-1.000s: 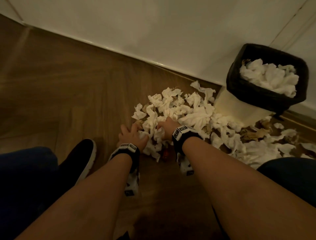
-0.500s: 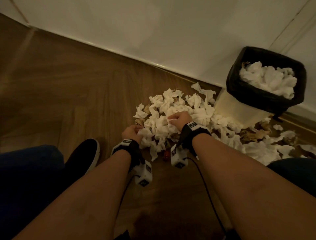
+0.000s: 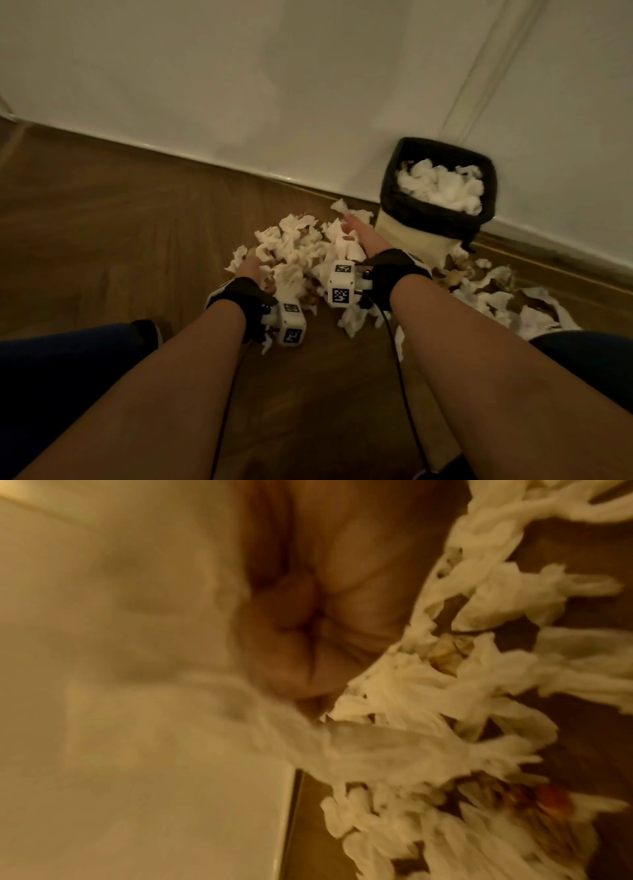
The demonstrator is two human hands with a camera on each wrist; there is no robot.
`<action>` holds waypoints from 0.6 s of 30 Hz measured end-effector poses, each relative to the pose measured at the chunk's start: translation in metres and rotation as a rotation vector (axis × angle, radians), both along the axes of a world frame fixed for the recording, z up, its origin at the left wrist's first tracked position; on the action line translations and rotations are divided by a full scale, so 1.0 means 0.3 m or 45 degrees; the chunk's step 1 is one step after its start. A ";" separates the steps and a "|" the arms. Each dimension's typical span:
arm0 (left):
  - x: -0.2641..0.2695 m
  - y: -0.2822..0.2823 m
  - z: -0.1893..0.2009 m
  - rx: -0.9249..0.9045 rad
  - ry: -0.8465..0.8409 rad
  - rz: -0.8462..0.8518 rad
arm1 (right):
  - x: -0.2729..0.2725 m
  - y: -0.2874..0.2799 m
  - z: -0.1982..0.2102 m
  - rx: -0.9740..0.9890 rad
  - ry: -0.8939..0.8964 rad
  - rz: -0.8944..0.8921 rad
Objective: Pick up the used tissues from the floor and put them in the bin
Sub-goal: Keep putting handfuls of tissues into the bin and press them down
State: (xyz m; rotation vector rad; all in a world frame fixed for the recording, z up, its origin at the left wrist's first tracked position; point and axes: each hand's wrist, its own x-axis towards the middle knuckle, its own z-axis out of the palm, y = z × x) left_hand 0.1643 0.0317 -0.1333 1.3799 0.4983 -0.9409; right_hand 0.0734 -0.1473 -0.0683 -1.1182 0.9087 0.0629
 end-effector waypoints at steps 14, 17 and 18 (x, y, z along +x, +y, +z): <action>-0.179 -0.438 0.278 -0.002 -0.286 -0.478 | -0.268 -0.227 0.231 0.037 -0.334 -0.361; -0.223 -0.548 0.362 -0.052 -0.452 -0.470 | -0.284 -0.292 0.294 0.067 -0.369 -0.437; -0.225 -0.582 0.392 -0.092 -0.491 -0.461 | -0.292 -0.325 0.310 0.061 -0.418 -0.474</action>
